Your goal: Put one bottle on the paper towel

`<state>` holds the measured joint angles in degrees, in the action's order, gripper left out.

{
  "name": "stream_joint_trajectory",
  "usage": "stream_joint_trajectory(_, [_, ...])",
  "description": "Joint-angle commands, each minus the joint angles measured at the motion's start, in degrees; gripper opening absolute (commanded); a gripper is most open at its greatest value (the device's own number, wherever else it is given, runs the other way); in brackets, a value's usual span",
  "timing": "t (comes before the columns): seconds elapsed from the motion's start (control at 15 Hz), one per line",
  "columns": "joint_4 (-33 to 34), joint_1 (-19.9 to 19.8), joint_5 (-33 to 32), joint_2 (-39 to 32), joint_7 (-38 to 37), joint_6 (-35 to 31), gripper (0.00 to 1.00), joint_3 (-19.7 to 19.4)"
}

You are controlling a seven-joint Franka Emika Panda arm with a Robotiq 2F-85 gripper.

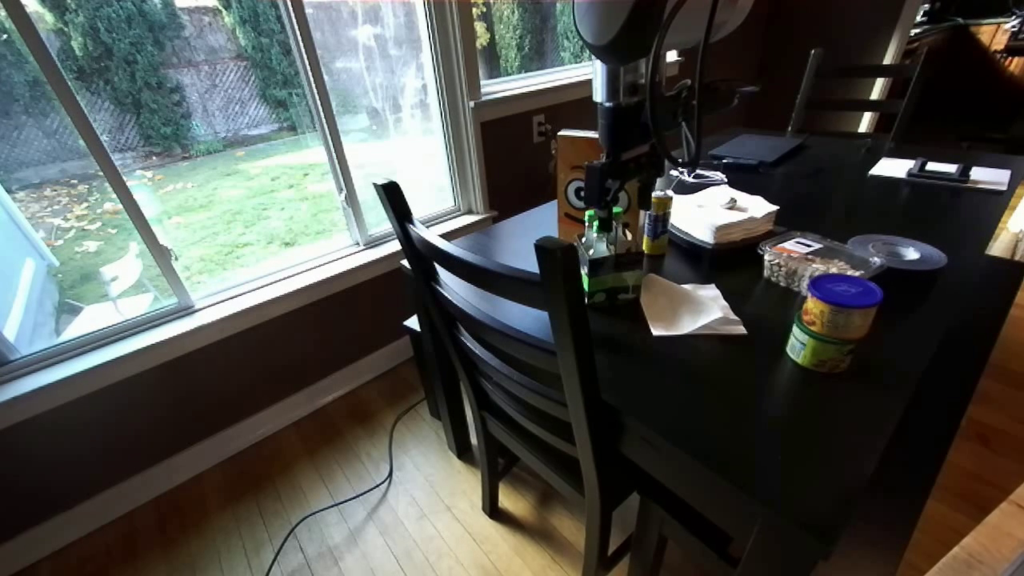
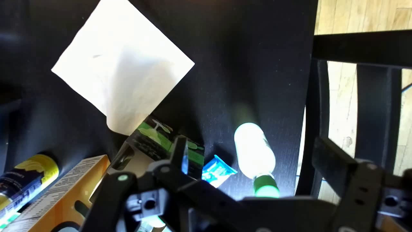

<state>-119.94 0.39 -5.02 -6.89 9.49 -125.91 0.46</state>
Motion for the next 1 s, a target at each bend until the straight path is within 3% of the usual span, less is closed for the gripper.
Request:
stream_joint_trajectory(0.0, [5.28,0.13,0.01,-6.65,1.02,-1.26,1.00,0.54])
stream_joint_trajectory(0.4, [9.50,0.76,-0.81,-12.80,1.16,-2.03,1.00,1.60])
stream_joint_trajectory(0.53, [10.80,1.22,-0.96,-14.30,1.38,-2.36,0.95,1.95])
stream_joint_trajectory(0.73, [12.69,1.93,-1.14,-16.06,0.90,-1.80,0.77,2.35])
stream_joint_trajectory(0.8, [12.84,2.28,-1.87,-16.29,0.40,-2.29,0.64,2.18])
stream_joint_trajectory(0.93, [13.39,2.40,-1.85,-16.68,0.78,-2.63,0.49,2.27])
